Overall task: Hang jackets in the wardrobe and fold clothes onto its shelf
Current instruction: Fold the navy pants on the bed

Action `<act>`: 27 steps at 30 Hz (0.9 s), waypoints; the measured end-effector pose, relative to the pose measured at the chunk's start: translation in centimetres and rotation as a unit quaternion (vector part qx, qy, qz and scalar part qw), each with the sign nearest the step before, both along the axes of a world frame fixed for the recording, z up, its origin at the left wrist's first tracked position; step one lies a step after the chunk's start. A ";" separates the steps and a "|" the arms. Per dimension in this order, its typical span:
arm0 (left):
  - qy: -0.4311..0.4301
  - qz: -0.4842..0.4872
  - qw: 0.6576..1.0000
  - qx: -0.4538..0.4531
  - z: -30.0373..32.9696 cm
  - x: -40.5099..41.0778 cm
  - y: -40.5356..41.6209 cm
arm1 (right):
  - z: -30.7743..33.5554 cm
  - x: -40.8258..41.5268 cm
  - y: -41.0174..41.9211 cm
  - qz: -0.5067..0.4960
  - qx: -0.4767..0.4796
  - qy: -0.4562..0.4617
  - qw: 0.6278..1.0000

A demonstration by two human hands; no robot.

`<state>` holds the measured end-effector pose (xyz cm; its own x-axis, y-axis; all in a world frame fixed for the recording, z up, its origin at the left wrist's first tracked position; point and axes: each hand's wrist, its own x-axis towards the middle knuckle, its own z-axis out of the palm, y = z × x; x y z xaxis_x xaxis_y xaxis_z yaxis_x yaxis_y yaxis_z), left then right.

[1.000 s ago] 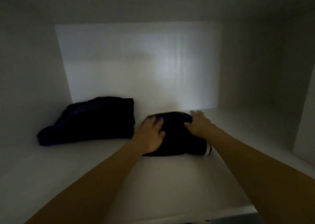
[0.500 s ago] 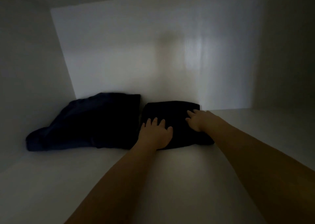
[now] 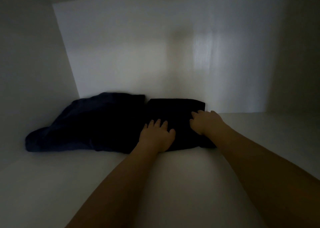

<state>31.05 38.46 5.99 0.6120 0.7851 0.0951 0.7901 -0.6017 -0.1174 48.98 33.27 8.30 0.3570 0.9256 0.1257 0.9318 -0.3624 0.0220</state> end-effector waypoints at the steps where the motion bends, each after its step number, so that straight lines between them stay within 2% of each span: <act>1: -0.012 0.004 1.000 -0.009 -0.1 -0.2 -0.1 | 0.2 -0.4 -0.5 0.010 0.023 -0.016 1.000; 4: -0.001 -0.012 1.000 -0.013 0.1 -1.0 -0.6 | 1.3 -2.2 -3.2 0.060 0.120 -0.062 0.989; 6: -0.004 -0.016 1.000 -0.018 0.5 -1.6 -1.4 | 1.4 -3.1 -5.7 0.077 0.153 -0.026 0.985; 8: -0.030 -0.028 0.999 0.000 1.2 -2.0 -2.6 | 1.4 -3.5 -8.8 0.066 0.147 0.024 0.987; 10: -0.072 -0.056 0.994 0.064 2.0 -2.0 -4.0 | 1.8 -4.0 -12.1 0.034 0.136 0.060 0.988; 12: -0.125 -0.101 0.979 0.129 3.0 -1.7 -5.7 | 2.6 -4.6 -15.7 -0.012 0.145 0.057 0.988; 16: -0.152 -0.212 0.960 0.103 4.3 -0.5 -10.4 | 3.7 -6.5 -22.8 -0.122 0.151 0.051 0.980; 21: -0.150 -0.352 0.918 0.106 4.4 -0.3 -18.1 | 4.9 -10.8 -32.4 -0.215 0.146 0.042 0.965; 24: -0.196 -0.404 0.889 0.087 5.7 -0.1 -24.3 | 5.4 -13.1 -39.3 -0.277 0.158 0.024 0.947; 27: -0.236 -0.467 0.844 0.117 6.0 -0.9 -31.8 | 5.0 -16.0 -47.2 -0.319 0.166 0.015 0.933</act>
<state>30.15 6.63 12.03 0.8041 -0.0934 0.5871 -0.0247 -0.9920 -0.1240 33.00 -13.97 13.29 0.8297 0.4359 0.3487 0.5231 -0.8251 -0.2132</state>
